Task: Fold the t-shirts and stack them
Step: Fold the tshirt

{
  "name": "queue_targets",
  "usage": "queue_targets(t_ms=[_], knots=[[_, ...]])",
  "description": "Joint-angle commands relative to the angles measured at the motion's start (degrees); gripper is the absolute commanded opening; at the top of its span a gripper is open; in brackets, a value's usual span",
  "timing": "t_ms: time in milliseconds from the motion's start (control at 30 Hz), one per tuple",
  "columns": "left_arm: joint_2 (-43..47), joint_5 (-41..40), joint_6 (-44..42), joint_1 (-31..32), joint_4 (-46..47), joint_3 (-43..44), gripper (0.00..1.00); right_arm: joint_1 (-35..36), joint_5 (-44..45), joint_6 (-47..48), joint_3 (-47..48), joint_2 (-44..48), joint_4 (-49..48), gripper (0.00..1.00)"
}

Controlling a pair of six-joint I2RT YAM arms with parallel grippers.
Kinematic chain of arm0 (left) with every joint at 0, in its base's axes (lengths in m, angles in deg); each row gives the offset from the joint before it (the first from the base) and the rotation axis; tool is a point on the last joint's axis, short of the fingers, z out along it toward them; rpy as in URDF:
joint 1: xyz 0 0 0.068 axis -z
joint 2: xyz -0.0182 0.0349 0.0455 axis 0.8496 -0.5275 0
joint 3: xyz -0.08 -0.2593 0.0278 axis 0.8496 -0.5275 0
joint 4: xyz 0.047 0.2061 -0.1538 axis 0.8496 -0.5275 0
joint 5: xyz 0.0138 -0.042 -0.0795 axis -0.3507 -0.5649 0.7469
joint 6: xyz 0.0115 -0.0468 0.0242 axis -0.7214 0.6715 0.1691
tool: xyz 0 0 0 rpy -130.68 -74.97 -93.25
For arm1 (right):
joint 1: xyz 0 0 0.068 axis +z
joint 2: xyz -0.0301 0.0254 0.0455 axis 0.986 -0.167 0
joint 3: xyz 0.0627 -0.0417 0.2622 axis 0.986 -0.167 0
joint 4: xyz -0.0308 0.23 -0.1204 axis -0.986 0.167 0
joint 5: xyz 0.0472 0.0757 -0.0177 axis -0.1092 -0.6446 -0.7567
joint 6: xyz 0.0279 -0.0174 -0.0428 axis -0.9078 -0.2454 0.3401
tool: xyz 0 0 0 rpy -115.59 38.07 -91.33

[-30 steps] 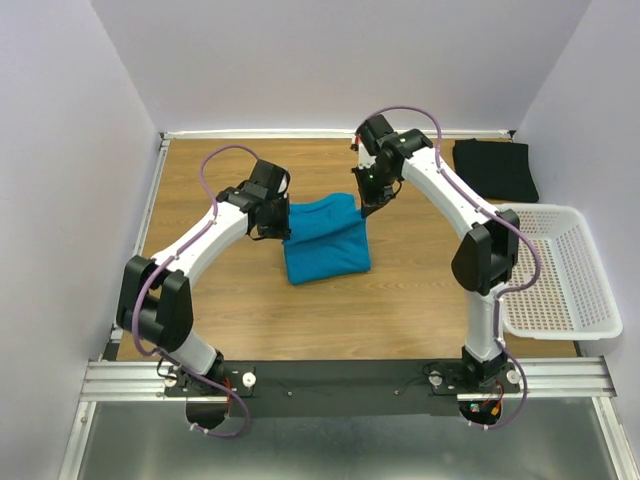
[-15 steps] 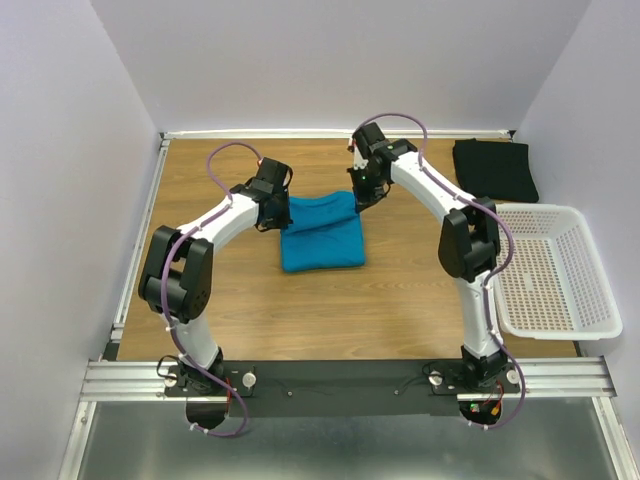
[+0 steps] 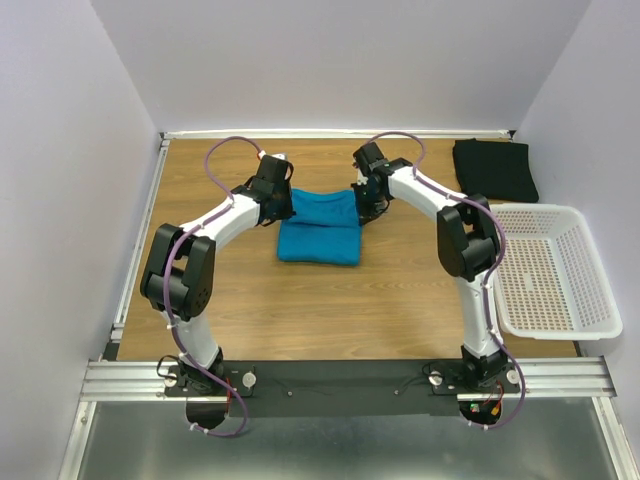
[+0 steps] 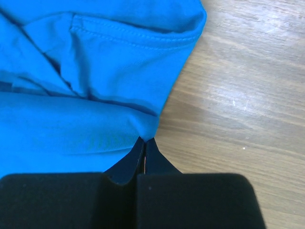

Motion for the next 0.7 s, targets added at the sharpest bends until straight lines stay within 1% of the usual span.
queue_targets(t_ms=[0,233,300,333,400,433,500,533,633,667], knots=[[-0.18,-2.60,0.16,-0.45,2.99,-0.82,0.00,-0.86,5.46,-1.87,-2.23,2.01,-3.13,0.00],[-1.58,-4.88,-0.02,-0.45,4.66,-1.79,0.04,-1.03,7.75,-2.75,-4.52,4.21,-4.89,0.01],[-1.67,-5.67,0.24,-0.45,4.75,-1.88,0.07,-0.94,7.49,-2.49,-3.82,4.39,-5.16,0.01],[-1.67,-5.76,0.77,-0.36,4.84,-2.05,0.13,-0.94,7.23,-2.31,-3.47,4.39,-5.25,0.05],[-1.76,-6.64,1.39,-0.36,4.84,-2.14,0.22,-1.03,7.05,-2.14,-2.76,4.56,-5.16,0.19],[-1.67,-7.25,1.74,-0.36,4.92,-2.14,0.32,-0.94,7.05,-2.05,-2.67,5.09,-5.16,0.28],[-0.45,-7.61,2.09,-0.36,5.27,-2.23,0.42,-0.94,6.79,-1.61,-2.41,5.97,-5.25,0.39],[0.17,-7.61,2.09,-0.36,5.71,-2.31,0.55,-0.86,5.91,-1.26,-2.23,7.02,-5.16,0.47],[3.50,-7.78,2.27,-0.45,5.89,-2.32,0.75,0.11,5.29,0.85,-1.36,9.22,-5.25,0.58],[5.78,-7.87,2.27,-0.45,5.63,-2.23,0.76,0.98,4.94,1.81,-1.18,10.70,-5.33,0.58]])
